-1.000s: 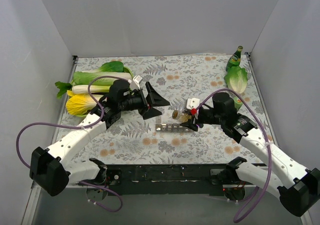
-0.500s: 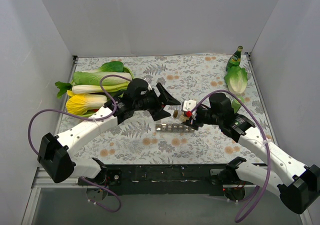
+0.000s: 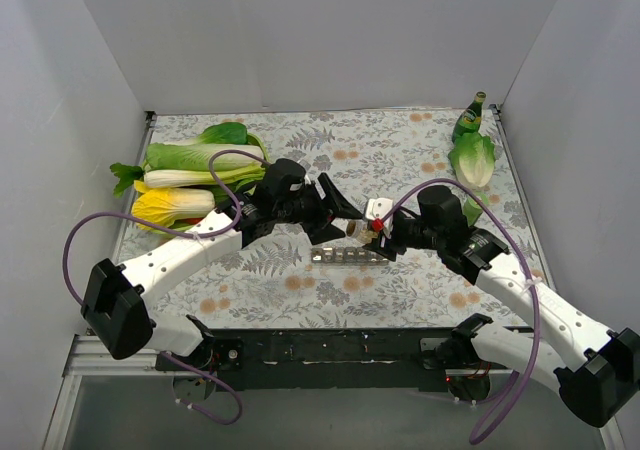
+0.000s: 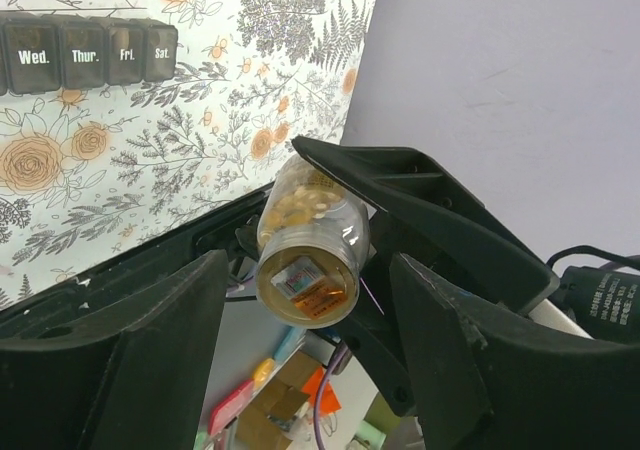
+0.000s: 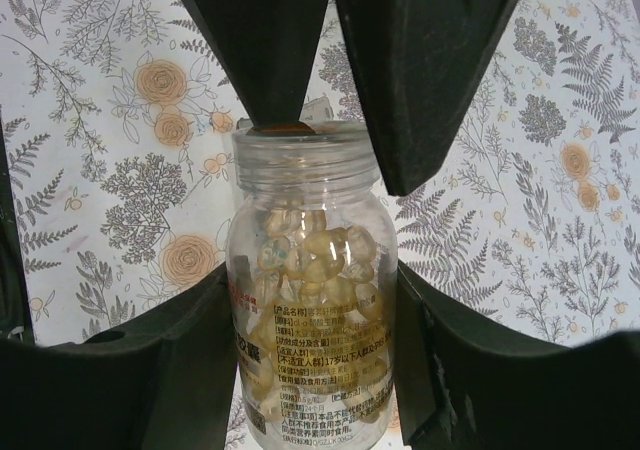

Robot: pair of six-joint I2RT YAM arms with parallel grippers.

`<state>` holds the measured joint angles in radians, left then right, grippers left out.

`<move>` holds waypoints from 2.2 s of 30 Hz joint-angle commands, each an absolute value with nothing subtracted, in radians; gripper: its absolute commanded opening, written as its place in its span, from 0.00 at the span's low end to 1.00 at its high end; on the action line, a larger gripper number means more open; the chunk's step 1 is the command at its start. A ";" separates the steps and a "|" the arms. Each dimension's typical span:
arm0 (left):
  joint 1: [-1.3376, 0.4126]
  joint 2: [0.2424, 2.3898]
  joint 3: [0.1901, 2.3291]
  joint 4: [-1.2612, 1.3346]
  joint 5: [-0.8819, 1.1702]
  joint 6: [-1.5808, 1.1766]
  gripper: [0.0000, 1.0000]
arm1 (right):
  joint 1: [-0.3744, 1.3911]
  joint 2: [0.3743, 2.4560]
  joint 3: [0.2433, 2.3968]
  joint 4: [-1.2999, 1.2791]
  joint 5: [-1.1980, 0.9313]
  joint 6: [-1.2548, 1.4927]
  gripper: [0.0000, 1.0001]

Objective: Sort the pills into containers

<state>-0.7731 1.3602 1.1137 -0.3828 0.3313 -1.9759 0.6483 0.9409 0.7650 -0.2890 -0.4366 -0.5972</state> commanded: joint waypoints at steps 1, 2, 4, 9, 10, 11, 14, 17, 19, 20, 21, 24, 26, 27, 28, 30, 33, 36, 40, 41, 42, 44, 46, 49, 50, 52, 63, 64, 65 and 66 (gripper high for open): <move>-0.778 1.347 1.118 -0.383 0.362 -1.942 0.64 | 0.635 0.942 0.811 -0.247 -0.456 -0.561 0.01; -0.778 1.347 1.115 -0.377 0.365 -1.939 0.63 | 0.632 0.943 0.813 -0.245 -0.459 -0.552 0.01; -0.778 1.344 1.103 -0.370 0.377 -1.927 0.60 | 0.627 0.943 0.813 -0.247 -0.468 -0.543 0.01; -0.778 1.341 1.082 -0.359 0.390 -1.911 0.57 | 0.611 0.943 0.818 -0.244 -0.492 -0.515 0.01; -0.778 1.339 1.075 -0.359 0.387 -1.908 0.57 | 0.611 0.943 0.819 -0.247 -0.495 -0.515 0.01; -0.778 1.339 1.074 -0.359 0.385 -1.904 0.57 | 0.609 0.942 0.819 -0.247 -0.497 -0.515 0.01; -0.778 1.342 1.065 -0.360 0.380 -1.894 0.57 | 0.606 0.940 0.821 -0.250 -0.502 -0.511 0.01; -0.778 1.344 1.058 -0.368 0.379 -1.875 0.57 | 0.598 0.942 0.821 -0.245 -0.512 -0.492 0.01; -0.778 1.338 1.051 -0.377 0.379 -1.858 0.57 | 0.592 0.945 0.821 -0.242 -0.520 -0.474 0.01; -0.778 1.338 1.048 -0.379 0.379 -1.853 0.57 | 0.588 0.945 0.821 -0.239 -0.528 -0.468 0.01; -0.778 1.333 1.045 -0.377 0.382 -1.845 0.57 | 0.586 0.943 0.819 -0.238 -0.534 -0.463 0.01; -0.778 1.327 1.035 -0.367 0.397 -1.841 0.57 | 0.577 0.945 0.818 -0.232 -0.555 -0.434 0.01; -0.778 1.324 1.026 -0.339 0.414 -1.836 0.57 | 0.571 0.948 0.816 -0.227 -0.580 -0.402 0.01; -0.778 1.322 1.020 -0.330 0.428 -1.836 0.57 | 0.568 0.948 0.819 -0.224 -0.587 -0.388 0.01; -0.778 1.319 1.017 -0.312 0.439 -1.836 0.57 | 0.565 0.951 0.818 -0.221 -0.597 -0.377 0.01; -0.776 1.315 1.003 -0.298 0.457 -1.836 0.58 | 0.555 0.953 0.818 -0.212 -0.617 -0.341 0.01; -0.776 1.301 0.985 -0.278 0.469 -1.832 0.58 | 0.538 0.957 0.824 -0.201 -0.644 -0.298 0.01; -0.773 1.289 0.970 -0.268 0.480 -1.825 0.58 | 0.523 0.965 0.830 -0.195 -0.669 -0.264 0.01; -0.764 1.272 0.951 -0.265 0.491 -1.809 0.57 | 0.515 0.965 0.833 -0.190 -0.680 -0.252 0.01; -0.762 1.269 0.945 -0.268 0.491 -1.807 0.57 | 0.514 0.965 0.833 -0.190 -0.683 -0.250 0.01; -0.758 1.261 0.940 -0.271 0.494 -1.795 0.57 | 0.514 0.965 0.831 -0.190 -0.683 -0.250 0.01; -0.741 1.253 0.920 -0.291 0.503 -1.783 0.57 | 0.512 0.963 0.830 -0.190 -0.684 -0.247 0.01; -0.710 1.227 0.904 -0.267 0.534 -1.749 0.57 | 0.511 0.962 0.828 -0.190 -0.687 -0.248 0.01; -0.654 1.152 0.836 -0.063 0.736 -1.710 0.66 | 0.511 0.956 0.822 -0.193 -0.687 -0.262 0.01; -0.640 1.132 0.804 -0.014 0.780 -1.710 0.79 | 0.511 0.957 0.819 -0.196 -0.692 -0.270 0.01; -0.611 1.089 0.807 0.014 0.818 -1.688 0.95 | 0.512 0.954 0.815 -0.201 -0.695 -0.284 0.01; -0.620 1.255 0.998 -0.107 0.678 -1.724 0.98 | 0.532 0.953 0.793 -0.225 -0.676 -0.383 0.01; -0.633 1.267 1.031 -0.127 0.661 -1.720 0.96 | 0.532 0.953 0.793 -0.225 -0.676 -0.382 0.01; -0.641 1.285 1.044 -0.146 0.649 -1.712 0.95 | 0.532 0.953 0.793 -0.222 -0.676 -0.383 0.01; -0.647 1.311 1.060 -0.179 0.638 -1.697 0.95 | 0.534 0.954 0.793 -0.221 -0.676 -0.383 0.01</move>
